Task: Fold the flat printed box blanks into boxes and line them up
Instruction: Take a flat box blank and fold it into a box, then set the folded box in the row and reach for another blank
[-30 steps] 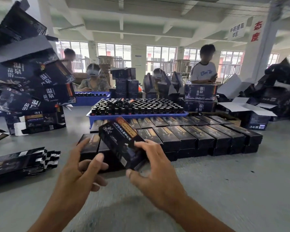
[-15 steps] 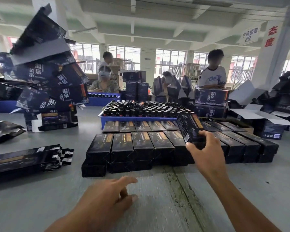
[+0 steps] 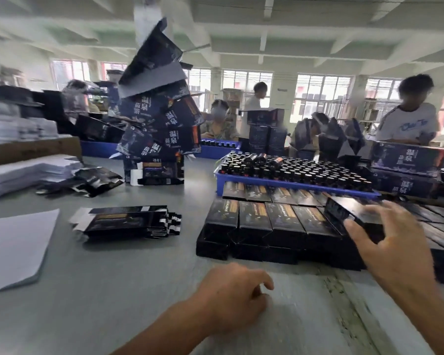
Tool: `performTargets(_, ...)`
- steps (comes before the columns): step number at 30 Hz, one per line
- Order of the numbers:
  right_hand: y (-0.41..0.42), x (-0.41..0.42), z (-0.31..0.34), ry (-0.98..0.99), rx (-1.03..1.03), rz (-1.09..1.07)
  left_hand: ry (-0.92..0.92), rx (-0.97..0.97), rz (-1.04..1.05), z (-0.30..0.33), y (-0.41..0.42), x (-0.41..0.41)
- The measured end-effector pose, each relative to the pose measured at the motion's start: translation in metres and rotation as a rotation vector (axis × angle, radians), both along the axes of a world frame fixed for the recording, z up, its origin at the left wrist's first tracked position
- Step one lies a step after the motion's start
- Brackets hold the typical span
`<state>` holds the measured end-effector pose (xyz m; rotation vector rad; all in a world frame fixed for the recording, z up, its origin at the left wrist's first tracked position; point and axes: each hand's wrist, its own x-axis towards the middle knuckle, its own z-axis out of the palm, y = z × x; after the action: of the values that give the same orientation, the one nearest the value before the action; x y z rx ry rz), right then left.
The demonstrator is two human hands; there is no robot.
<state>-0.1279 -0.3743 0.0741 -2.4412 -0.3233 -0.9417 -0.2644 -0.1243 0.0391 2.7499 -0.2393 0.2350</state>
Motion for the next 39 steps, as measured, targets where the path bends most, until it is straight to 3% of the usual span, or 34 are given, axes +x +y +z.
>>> performTargets(2,0.01,-0.025,-0.009,-0.034,0.069,0.113,-0.113,-0.08,0.059,0.002,0.003,-0.001)
performTargets(4,0.019,-0.049,-0.018,0.173,0.101,0.264,-0.276,-0.187,0.141,0.008,0.009,-0.003)
performTargets(7,0.028,-0.058,-0.042,0.352,-0.117,0.41,-0.467,-0.336,0.331,0.02,0.031,-0.002)
performTargets(10,0.033,-0.053,-0.052,0.402,-0.234,0.512,-0.56,-0.343,0.601,0.026,0.073,0.007)
performTargets(13,0.035,-0.058,-0.045,0.457,-0.248,0.587,-0.517,-0.286,0.83,0.018,0.122,0.016)
performTargets(16,0.04,-0.063,-0.04,0.429,-0.261,0.625,-0.311,-0.059,0.942,-0.007,0.16,0.021)
performTargets(20,0.044,-0.072,-0.042,0.328,-0.224,0.615,-0.066,0.13,0.969,-0.036,0.196,0.02)
performTargets(23,0.04,-0.068,-0.042,0.39,-0.151,0.632,-0.11,0.248,0.996,-0.039,0.204,0.016)
performTargets(28,0.042,-0.059,-0.045,0.382,-0.232,0.658,-0.192,0.313,1.002,-0.023,0.193,0.011)
performTargets(33,0.043,-0.064,-0.041,0.346,-0.241,0.594,-0.41,0.395,1.039,-0.001,0.183,-0.014)
performTargets(36,0.044,-0.068,-0.034,0.432,-0.238,0.566,-0.598,0.394,0.966,0.014,0.163,-0.025)
performTargets(39,0.043,-0.071,-0.028,0.629,0.059,0.633,-0.84,0.464,0.689,0.022,0.116,-0.024)
